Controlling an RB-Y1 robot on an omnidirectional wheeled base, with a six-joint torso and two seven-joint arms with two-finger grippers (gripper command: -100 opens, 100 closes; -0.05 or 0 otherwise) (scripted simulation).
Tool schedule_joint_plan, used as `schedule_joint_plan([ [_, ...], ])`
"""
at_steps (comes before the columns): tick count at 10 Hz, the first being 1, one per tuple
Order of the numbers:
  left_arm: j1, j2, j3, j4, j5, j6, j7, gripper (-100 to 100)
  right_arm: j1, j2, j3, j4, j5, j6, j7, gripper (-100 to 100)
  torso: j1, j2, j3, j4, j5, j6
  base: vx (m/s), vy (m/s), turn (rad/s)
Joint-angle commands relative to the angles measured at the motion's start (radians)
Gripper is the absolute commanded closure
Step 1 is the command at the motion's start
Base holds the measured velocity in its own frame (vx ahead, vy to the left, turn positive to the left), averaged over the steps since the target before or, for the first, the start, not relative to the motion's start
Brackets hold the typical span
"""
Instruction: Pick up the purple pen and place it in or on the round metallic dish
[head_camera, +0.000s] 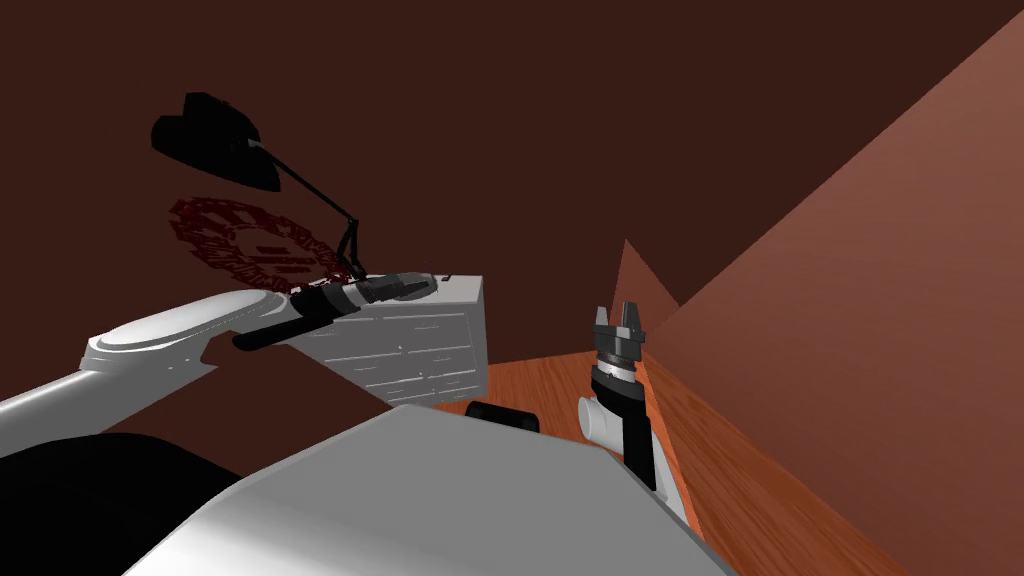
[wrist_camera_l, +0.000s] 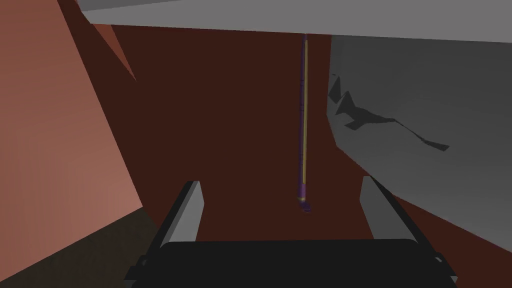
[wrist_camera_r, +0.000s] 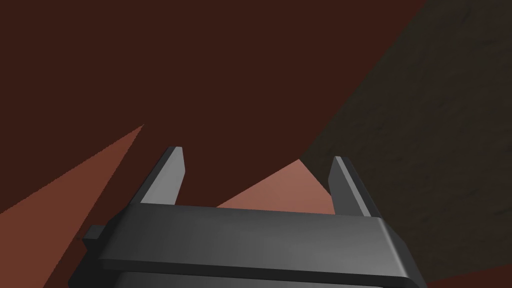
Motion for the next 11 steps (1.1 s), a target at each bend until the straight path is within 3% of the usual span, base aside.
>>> schedule_joint_plan([
  [1, 0.000, 0.000, 0.000, 0.000, 0.000, 0.000, 0.000, -100, 0.000, 0.000, 0.000, 0.000, 0.000, 0.000, 0.000, 0, 0.000, 0.000, 0.000, 0.000, 0.000, 0.000, 0.044, 0.023, -0.048],
  [2, 0.000, 0.002, -0.001, 0.000, 0.000, 0.001, 0.001, 0, 0.000, 0.000, 0.000, 0.000, 0.000, 0.000, 0.000, 0, -0.001, 0.003, 0.002, 0.001, 0.000, -0.001, 0.009, 0.004, 0.007],
  [3, 0.000, 0.002, -0.001, 0.000, 0.000, 0.001, 0.001, -100, 0.000, 0.000, 0.000, 0.000, 0.000, 0.000, 0.000, 0, -0.002, 0.006, 0.003, 0.001, 0.000, -0.001, 0.000, 0.000, 0.000],
  [4, 0.000, 0.002, -0.001, 0.000, 0.000, 0.001, 0.001, 100, 0.000, 0.000, 0.000, 0.000, 0.000, 0.000, 0.000, 0, -0.003, 0.007, 0.004, 0.002, -0.001, -0.001, 0.000, 0.000, 0.000],
  [8, 0.000, 0.002, -0.001, 0.000, 0.000, 0.001, 0.001, 100, 0.000, 0.000, 0.000, 0.000, 0.000, 0.000, 0.000, 0, -0.003, 0.008, 0.005, 0.002, -0.001, -0.001, 0.000, 0.000, 0.000],
  [9, 0.000, 0.002, -0.001, 0.000, 0.000, 0.001, 0.001, 0, 0.000, 0.000, 0.000, 0.000, 0.000, 0.000, 0.000, 0, -0.003, 0.008, 0.005, 0.002, -0.001, -0.001, 0.000, 0.000, 0.000],
  [10, -0.006, -0.019, 0.016, -0.007, 0.022, 0.037, 0.006, -100, 0.000, 0.000, 0.000, 0.000, 0.000, 0.000, 0.000, 0, -0.003, 0.008, 0.005, 0.002, -0.001, -0.001, -0.110, 0.077, -0.077],
  [11, -0.007, -0.026, 0.021, -0.009, 0.028, 0.048, 0.007, -100, 0.000, 0.000, 0.000, 0.000, 0.000, 0.000, 0.000, 0, 0.001, 0.013, 0.008, 0.003, 0.000, -0.001, -0.180, 0.117, -0.064],
])
